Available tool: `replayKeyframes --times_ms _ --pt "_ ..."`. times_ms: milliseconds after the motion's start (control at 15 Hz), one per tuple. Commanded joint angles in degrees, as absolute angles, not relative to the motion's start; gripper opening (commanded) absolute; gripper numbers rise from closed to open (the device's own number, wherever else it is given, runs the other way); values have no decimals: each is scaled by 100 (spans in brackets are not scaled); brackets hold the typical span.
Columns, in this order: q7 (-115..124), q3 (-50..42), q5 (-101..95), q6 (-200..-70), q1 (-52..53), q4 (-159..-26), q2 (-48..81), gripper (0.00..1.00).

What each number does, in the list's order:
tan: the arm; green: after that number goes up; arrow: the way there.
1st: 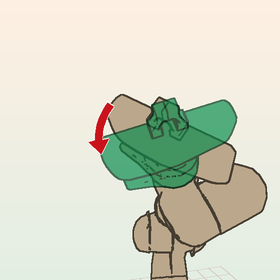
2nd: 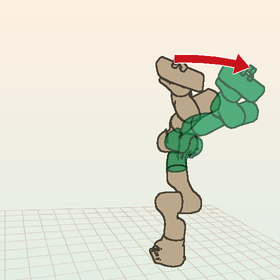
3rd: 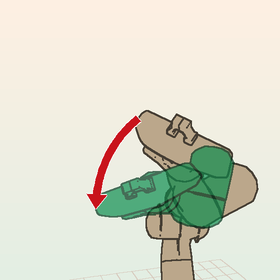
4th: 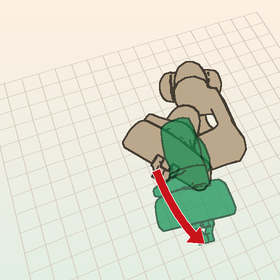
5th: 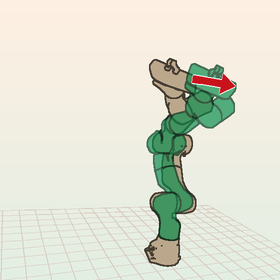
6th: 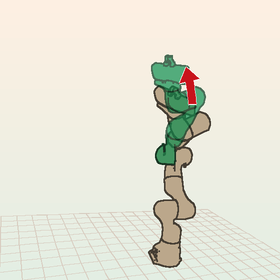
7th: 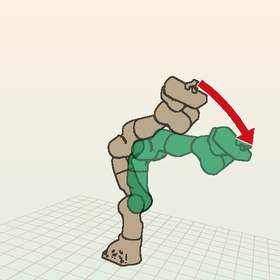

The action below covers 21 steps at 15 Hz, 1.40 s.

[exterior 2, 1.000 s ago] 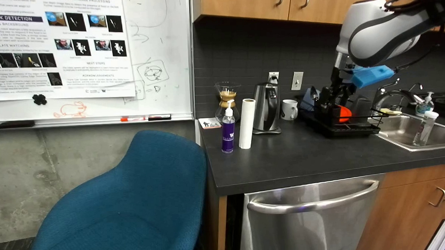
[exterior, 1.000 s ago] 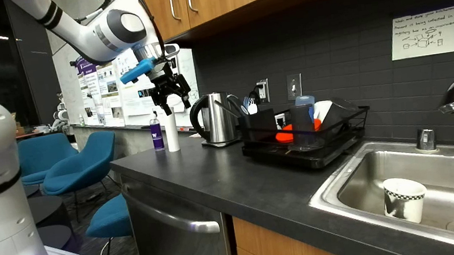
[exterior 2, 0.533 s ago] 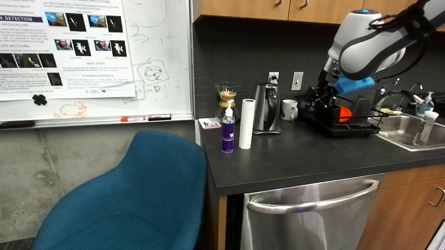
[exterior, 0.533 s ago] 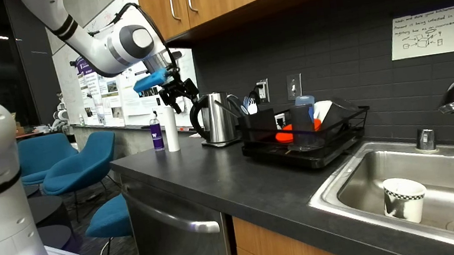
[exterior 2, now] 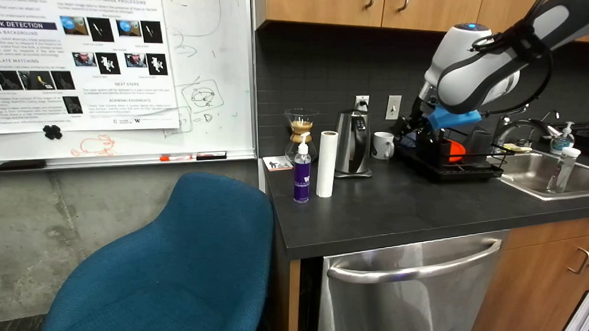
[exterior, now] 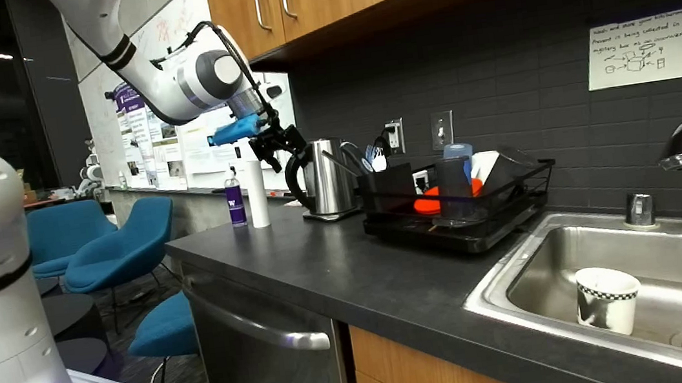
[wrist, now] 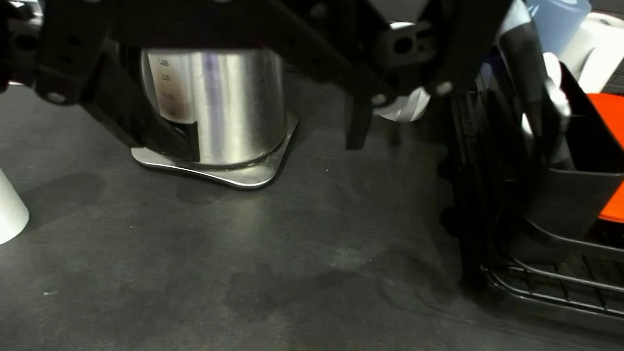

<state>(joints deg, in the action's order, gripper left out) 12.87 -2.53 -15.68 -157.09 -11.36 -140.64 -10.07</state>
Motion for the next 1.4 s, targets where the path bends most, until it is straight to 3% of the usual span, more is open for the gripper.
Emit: replayKeyframes --times_ms 0,533,1333 --pt "1267 -280 -1555 -15702 -1113 -14053 -1007 100" --pt "1270 -280 -1555 -15702 -1113 -14046 -1007 100" --pt "3128 -89 -3311 -17096 -1736 -14049 -356 100"
